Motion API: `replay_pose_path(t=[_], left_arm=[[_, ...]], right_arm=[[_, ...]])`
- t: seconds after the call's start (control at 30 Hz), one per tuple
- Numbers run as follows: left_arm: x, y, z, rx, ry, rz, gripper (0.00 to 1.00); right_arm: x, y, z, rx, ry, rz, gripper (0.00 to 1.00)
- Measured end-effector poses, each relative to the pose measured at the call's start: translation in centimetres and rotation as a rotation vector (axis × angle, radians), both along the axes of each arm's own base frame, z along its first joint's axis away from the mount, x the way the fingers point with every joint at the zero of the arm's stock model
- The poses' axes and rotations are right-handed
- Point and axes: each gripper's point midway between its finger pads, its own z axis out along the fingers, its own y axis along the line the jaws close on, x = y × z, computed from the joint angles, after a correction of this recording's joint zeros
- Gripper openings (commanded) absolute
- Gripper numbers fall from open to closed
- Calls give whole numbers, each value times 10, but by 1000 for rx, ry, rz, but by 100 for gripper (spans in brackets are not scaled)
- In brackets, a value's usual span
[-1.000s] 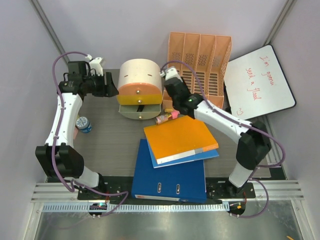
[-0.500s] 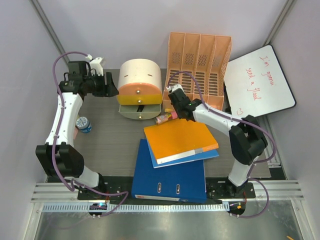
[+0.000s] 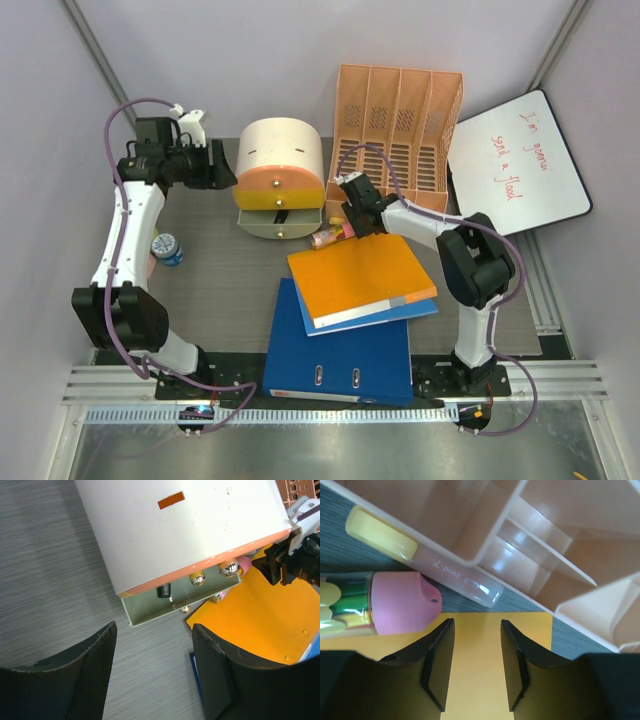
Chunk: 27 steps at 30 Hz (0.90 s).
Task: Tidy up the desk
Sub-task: Place the stationery in the drawer, then pick up the stationery from the center of the board.
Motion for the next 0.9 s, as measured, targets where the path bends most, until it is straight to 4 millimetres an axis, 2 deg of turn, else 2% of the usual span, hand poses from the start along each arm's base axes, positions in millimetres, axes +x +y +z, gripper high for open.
replay_pose_path(t=[0.13,0.37,0.57,0.9], left_arm=[[2,0,2,2,-3,1,63],[3,0,-1,2,11,1,63],[4,1,-5,2,25,2,63],[5,2,-6,8,27,8,63]], right_arm=[[7,5,-6,17,16,34,50],[23,20,6,63,-22,106,52],[26,29,2,104,-3,173,52],[31,21,-16,130,51,206,52]])
